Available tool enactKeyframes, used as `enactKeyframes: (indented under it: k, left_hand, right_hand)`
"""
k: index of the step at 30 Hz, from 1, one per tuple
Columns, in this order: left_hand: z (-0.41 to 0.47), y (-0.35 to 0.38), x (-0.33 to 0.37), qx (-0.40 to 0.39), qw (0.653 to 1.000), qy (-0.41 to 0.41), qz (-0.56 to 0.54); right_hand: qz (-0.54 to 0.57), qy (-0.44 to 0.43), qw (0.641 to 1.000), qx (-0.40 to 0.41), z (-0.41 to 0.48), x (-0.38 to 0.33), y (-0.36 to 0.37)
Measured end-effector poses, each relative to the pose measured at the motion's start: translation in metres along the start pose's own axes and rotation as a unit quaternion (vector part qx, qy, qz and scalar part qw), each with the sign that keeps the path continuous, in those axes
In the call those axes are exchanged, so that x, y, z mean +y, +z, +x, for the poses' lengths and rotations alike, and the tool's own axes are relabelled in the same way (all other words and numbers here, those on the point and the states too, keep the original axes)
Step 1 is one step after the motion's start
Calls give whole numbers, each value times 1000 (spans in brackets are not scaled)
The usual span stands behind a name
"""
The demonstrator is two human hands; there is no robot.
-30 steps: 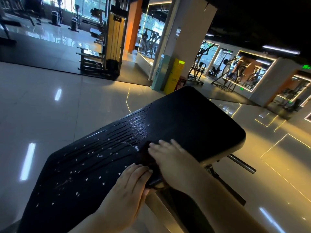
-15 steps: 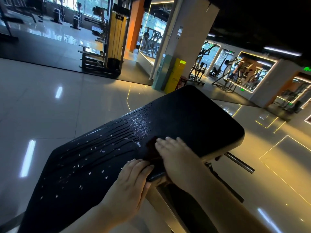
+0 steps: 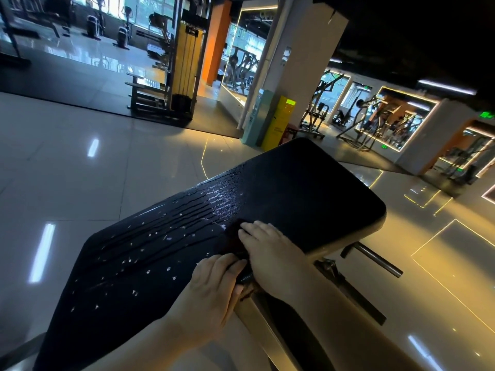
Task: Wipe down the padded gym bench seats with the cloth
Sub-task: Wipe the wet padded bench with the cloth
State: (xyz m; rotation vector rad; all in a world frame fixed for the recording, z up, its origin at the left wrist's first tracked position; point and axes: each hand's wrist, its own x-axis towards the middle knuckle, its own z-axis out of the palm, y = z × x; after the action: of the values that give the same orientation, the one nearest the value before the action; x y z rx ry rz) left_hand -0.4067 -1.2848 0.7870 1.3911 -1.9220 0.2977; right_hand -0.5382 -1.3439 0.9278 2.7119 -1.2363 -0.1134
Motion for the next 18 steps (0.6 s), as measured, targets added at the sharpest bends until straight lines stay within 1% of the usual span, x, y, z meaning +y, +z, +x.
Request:
enactKeyframes:
  k: [3,6,8,11,14,16,18]
  left_hand:
    - [1,-1,2,3,1000,-1,0]
    - [1,-4,3,1,1000,-12,-20]
    - [1,-6,3,2,999,-20,-35]
    - [2,-7,4,12,998,-28,-64]
    - [2,-9,1,8,994,-31,-104]
    - [2,-8,0,-6,993,-32,-115]
    - [5,-8,2,-13,990,-52,-128]
  right_hand:
    - [-38,53,997,33,-1,18,-6]
    - [-52,95,993,43,7,11,-9]
    - [-43,79,995,37,12,-6,-5]
    - [-10,11,1000,12,10,-22,5]
    - [17,-32,999,13,-1,-7,5]
    - [-3,-35,999,15,-7,11,3]
    - [-37,5,999,33,-4,31,-3]
